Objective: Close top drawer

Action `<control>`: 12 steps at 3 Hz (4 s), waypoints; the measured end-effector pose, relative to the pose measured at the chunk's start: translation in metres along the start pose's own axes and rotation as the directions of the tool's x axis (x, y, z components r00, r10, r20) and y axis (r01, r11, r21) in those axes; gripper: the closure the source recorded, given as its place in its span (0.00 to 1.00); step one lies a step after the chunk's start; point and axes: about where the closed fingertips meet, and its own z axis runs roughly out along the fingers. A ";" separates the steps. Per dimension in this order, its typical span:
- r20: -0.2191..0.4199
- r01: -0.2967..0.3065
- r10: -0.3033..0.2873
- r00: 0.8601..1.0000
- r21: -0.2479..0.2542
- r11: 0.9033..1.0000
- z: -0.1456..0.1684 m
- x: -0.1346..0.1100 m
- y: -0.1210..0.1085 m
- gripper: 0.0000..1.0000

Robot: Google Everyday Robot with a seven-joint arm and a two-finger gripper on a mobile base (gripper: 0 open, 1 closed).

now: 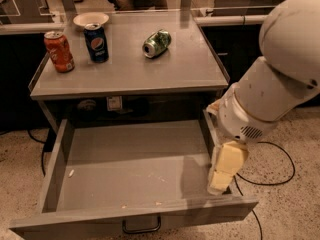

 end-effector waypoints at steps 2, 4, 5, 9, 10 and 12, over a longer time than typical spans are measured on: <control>0.009 -0.013 0.013 1.000 0.006 1.000 0.017 -0.015 0.034 0.00; 0.021 -0.017 0.018 1.000 -0.025 1.000 0.041 -0.019 0.068 0.00; 0.025 0.002 0.000 1.000 -0.053 0.999 0.064 -0.021 0.078 0.00; 0.110 0.024 -0.012 0.994 -0.112 0.993 0.096 -0.018 0.082 0.00; 0.115 0.041 -0.025 0.993 -0.139 0.989 0.120 -0.017 0.080 0.00; 0.116 0.070 -0.050 0.992 -0.178 0.982 0.151 -0.020 0.075 0.00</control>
Offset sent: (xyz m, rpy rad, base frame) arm -0.0528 0.0329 -0.0197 0.0176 0.0052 -0.0340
